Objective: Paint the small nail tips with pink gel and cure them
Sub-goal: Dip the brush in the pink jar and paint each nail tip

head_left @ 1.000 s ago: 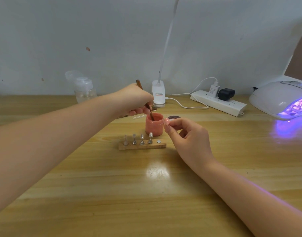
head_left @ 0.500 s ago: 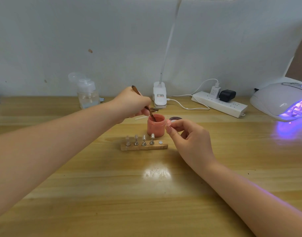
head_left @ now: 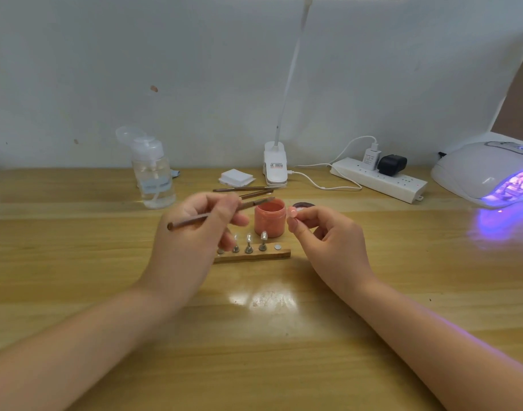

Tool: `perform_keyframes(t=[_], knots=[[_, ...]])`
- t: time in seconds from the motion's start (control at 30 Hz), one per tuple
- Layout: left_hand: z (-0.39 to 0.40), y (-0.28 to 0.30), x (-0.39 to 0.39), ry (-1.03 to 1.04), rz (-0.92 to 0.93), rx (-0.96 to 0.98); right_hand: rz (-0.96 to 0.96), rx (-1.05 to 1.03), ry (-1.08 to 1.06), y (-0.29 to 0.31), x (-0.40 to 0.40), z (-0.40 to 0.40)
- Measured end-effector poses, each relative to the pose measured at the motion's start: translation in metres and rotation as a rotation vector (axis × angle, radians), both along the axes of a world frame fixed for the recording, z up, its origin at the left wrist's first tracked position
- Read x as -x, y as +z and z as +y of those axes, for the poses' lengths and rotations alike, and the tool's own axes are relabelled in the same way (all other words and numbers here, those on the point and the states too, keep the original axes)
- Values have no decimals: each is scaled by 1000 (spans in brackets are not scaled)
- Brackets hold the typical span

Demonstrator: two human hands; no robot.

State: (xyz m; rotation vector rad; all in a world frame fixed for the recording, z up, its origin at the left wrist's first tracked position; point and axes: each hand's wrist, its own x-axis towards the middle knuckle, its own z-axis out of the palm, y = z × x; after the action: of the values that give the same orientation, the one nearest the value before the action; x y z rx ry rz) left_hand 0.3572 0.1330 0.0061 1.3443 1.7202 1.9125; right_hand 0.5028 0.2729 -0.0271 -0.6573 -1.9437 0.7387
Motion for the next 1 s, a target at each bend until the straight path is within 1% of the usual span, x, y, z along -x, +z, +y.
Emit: perform_keyframes(t=[0.13, 0.27, 0.33, 0.47, 0.67, 0.8, 0.9, 1.0], knots=[[-10, -13, -12, -88, 161, -43, 0, -9, 13, 0, -1, -1], [-12, -12, -13, -76, 363, -81, 6, -25, 9, 0, -1, -2], [-12, -13, -14, -72, 401, -96, 4, -32, 10, 0, 0, -2], [-11, -14, -15, -106, 395, -86, 4, -30, 19, 0, -1, -2], [-11, -16, -14, -87, 354, -75, 0, -38, 19, 0, -1, -3], [-11, -15, -16, -113, 379, -66, 7, -42, 16, 0, -1, -2], [-11, -15, -15, -113, 316, -79, -1, -49, 27, 0, -1, -2], [-11, -15, -15, -147, 318, -46, 2, -55, 23, -1, 0, -2]])
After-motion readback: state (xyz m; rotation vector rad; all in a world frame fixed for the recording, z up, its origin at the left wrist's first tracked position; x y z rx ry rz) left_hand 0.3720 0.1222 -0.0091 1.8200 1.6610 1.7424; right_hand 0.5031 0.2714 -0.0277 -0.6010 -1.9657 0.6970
